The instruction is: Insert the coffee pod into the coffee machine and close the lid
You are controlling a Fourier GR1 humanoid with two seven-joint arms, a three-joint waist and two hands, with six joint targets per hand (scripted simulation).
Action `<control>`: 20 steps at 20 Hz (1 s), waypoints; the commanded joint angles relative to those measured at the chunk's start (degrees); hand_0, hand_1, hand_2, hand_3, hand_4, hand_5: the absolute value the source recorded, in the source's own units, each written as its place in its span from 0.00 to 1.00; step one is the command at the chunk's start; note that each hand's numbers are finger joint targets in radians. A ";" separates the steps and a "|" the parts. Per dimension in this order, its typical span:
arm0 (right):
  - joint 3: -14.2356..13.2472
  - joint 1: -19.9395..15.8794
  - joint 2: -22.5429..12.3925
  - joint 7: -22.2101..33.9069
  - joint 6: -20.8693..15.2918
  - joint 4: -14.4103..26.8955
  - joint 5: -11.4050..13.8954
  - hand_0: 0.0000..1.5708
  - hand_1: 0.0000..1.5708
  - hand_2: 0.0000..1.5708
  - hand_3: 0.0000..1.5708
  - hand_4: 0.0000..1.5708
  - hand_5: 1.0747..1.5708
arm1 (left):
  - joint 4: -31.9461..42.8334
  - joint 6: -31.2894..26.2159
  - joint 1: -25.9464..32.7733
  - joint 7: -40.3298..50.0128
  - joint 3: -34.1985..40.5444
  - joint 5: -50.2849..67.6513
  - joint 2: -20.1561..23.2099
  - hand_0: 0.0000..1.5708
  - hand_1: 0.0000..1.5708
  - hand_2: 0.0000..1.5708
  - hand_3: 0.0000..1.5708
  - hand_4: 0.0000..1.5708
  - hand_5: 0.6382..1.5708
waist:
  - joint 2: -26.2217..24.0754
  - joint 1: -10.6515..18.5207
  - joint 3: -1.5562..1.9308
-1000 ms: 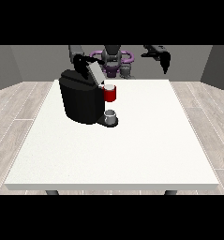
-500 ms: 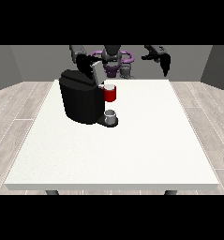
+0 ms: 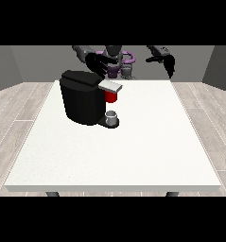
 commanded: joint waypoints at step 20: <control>14.25 20.02 6.32 -8.94 -2.14 -9.09 -9.24 0.00 0.00 0.00 0.00 0.16 1.00 | 3.53 2.05 6.27 -7.59 -1.33 -0.77 -2.27 0.00 0.00 0.00 0.00 0.12 1.00 | -9.77 -6.17 -0.03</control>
